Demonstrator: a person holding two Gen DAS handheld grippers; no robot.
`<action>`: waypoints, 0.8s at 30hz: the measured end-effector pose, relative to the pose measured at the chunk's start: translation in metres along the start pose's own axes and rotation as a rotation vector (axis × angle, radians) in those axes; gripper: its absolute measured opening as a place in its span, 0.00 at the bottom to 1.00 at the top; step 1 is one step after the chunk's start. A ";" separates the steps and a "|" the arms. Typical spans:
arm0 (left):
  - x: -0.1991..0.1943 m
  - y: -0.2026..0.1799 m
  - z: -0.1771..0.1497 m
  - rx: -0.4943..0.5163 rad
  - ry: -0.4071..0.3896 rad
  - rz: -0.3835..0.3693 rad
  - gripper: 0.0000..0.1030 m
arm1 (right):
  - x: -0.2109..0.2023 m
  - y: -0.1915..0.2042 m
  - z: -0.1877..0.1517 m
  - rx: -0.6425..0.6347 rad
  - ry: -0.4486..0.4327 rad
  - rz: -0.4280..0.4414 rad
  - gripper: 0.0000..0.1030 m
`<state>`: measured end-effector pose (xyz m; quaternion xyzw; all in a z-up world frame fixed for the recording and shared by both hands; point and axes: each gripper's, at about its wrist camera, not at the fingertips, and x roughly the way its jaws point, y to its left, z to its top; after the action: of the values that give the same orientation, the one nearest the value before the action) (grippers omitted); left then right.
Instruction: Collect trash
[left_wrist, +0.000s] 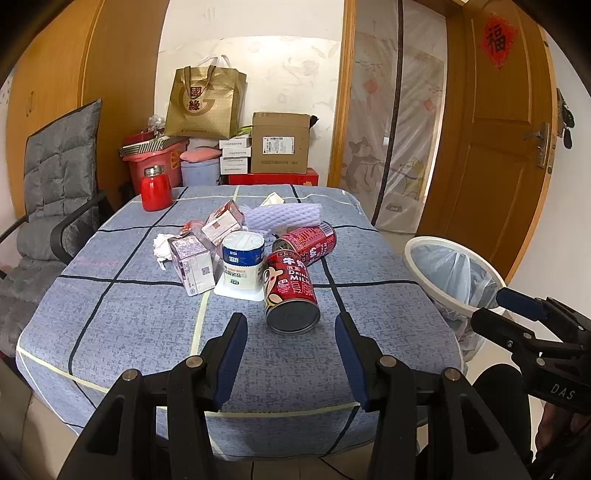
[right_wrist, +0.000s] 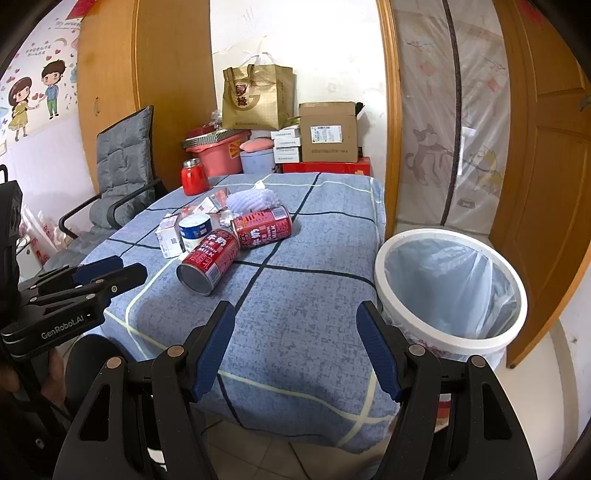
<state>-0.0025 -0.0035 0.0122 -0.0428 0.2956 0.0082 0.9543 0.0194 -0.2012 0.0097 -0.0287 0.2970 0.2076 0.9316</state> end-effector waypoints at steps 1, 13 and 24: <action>0.000 0.000 0.001 0.001 0.000 0.000 0.48 | 0.001 0.000 0.000 -0.001 0.000 0.000 0.67; 0.000 0.004 -0.001 -0.007 0.003 -0.006 0.48 | 0.003 -0.002 0.000 0.001 0.003 0.000 0.67; 0.000 0.003 -0.003 -0.004 0.002 -0.007 0.48 | 0.003 -0.002 -0.001 0.000 0.003 -0.001 0.67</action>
<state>-0.0037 -0.0008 0.0096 -0.0458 0.2966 0.0055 0.9539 0.0218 -0.2019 0.0075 -0.0290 0.2983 0.2070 0.9313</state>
